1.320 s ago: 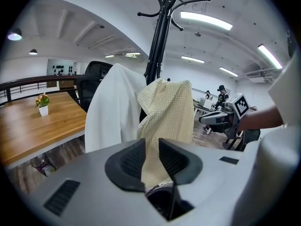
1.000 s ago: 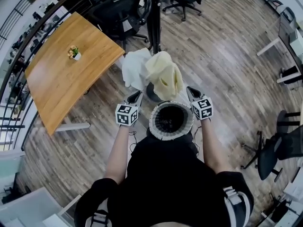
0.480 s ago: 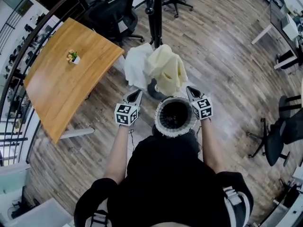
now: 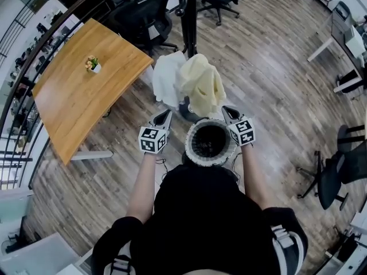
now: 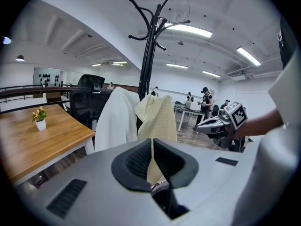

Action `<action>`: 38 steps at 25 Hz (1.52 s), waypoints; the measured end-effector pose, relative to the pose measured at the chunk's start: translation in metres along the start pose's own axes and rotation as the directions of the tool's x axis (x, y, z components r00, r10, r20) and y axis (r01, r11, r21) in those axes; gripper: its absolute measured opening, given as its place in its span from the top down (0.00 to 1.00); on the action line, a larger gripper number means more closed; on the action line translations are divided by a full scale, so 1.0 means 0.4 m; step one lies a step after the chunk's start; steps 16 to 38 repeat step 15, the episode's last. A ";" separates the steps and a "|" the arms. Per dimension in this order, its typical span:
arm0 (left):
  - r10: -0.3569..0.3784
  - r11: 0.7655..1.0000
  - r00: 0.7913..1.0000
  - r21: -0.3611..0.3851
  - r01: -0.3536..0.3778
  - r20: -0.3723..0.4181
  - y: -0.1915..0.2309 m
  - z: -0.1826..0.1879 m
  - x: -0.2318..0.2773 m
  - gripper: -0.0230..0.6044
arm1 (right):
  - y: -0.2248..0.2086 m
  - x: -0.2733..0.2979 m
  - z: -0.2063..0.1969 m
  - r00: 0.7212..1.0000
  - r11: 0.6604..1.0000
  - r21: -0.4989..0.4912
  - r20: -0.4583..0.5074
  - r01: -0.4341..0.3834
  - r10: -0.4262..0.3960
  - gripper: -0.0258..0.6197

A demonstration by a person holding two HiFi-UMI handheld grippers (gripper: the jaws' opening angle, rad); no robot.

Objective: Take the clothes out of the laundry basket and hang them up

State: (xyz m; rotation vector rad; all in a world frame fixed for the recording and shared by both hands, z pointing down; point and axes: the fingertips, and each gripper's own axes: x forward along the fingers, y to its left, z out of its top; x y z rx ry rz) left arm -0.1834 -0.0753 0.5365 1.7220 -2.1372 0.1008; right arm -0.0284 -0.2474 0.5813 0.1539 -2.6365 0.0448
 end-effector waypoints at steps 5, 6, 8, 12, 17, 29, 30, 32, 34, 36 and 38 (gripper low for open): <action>0.049 0.999 0.999 -0.023 -0.049 0.014 -0.030 0.001 -0.023 0.91 | 0.014 -0.024 0.001 0.998 0.998 -0.022 0.001 -0.058 0.058 0.95; 0.055 0.998 0.998 -0.025 -0.055 0.015 -0.040 0.001 -0.025 0.91 | 0.013 -0.029 -0.001 0.998 0.997 -0.025 0.000 -0.068 0.068 0.95; 0.066 0.997 0.998 -0.028 -0.066 0.017 -0.068 -0.001 -0.028 0.91 | 0.005 -0.044 -0.007 0.996 0.996 -0.031 -0.002 -0.084 0.084 0.95; 0.081 0.996 0.997 -0.028 -0.081 0.016 -0.128 -0.008 -0.039 0.91 | -0.012 -0.082 -0.018 0.995 0.994 -0.036 0.001 -0.104 0.104 0.95; 0.090 0.996 0.996 -0.021 -0.090 0.012 -0.161 -0.017 -0.048 0.91 | -0.020 -0.102 -0.023 0.993 0.992 -0.042 0.007 -0.117 0.118 0.95; 0.090 0.996 0.996 -0.021 -0.090 0.012 -0.161 -0.017 -0.048 0.91 | -0.020 -0.102 -0.023 0.993 0.992 -0.042 0.007 -0.117 0.118 0.95; 0.090 0.996 0.996 -0.021 -0.090 0.012 -0.161 -0.017 -0.048 0.91 | -0.020 -0.102 -0.023 0.993 0.992 -0.042 0.007 -0.117 0.118 0.95; 0.090 0.996 0.996 -0.021 -0.090 0.012 -0.161 -0.017 -0.048 0.91 | -0.020 -0.102 -0.023 0.993 0.992 -0.042 0.007 -0.117 0.118 0.95; 0.090 0.996 0.996 -0.021 -0.090 0.012 -0.161 -0.017 -0.048 0.91 | -0.020 -0.102 -0.023 0.993 0.992 -0.042 0.007 -0.117 0.118 0.95; 0.090 0.996 0.996 -0.021 -0.090 0.012 -0.161 -0.017 -0.048 0.91 | -0.020 -0.102 -0.023 0.993 0.992 -0.042 0.007 -0.117 0.118 0.95; 0.090 0.996 0.996 -0.021 -0.090 0.012 -0.161 -0.017 -0.048 0.91 | -0.020 -0.102 -0.023 0.993 0.992 -0.042 0.007 -0.117 0.118 0.95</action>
